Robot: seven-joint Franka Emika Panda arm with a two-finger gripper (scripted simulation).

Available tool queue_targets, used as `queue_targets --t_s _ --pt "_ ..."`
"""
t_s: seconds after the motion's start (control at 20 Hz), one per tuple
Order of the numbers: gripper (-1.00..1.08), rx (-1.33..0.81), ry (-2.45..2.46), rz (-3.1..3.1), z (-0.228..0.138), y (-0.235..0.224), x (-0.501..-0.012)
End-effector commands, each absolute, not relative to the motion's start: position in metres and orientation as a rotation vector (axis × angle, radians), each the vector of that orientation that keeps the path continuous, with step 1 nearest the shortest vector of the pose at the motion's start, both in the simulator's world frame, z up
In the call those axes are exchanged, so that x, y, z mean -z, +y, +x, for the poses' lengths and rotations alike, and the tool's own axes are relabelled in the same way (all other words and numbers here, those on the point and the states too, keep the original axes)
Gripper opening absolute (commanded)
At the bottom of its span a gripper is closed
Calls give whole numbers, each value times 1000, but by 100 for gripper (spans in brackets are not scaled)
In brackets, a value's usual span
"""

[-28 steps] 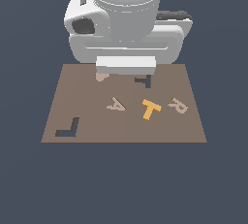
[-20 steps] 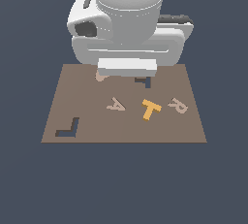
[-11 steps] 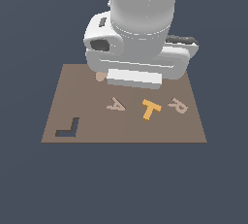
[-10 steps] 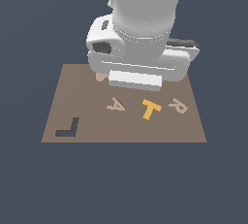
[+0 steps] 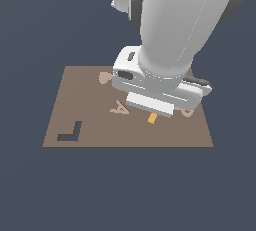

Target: Insert a designated object into the corresponding slot on a board.

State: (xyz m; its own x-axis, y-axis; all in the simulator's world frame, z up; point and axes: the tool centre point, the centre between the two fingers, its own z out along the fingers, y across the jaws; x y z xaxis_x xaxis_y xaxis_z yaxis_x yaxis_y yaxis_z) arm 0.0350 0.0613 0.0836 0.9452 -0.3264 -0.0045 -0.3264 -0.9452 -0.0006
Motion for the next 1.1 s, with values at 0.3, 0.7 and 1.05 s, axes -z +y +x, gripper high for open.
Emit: queue_targets --t_s 0.3,0.7,1.05 --pt "100 -1 689 -3065 52 77 -56" --pt "100 0 726 -3057 57 79 -50" --pt "100 0 726 -3057 57 79 -36"
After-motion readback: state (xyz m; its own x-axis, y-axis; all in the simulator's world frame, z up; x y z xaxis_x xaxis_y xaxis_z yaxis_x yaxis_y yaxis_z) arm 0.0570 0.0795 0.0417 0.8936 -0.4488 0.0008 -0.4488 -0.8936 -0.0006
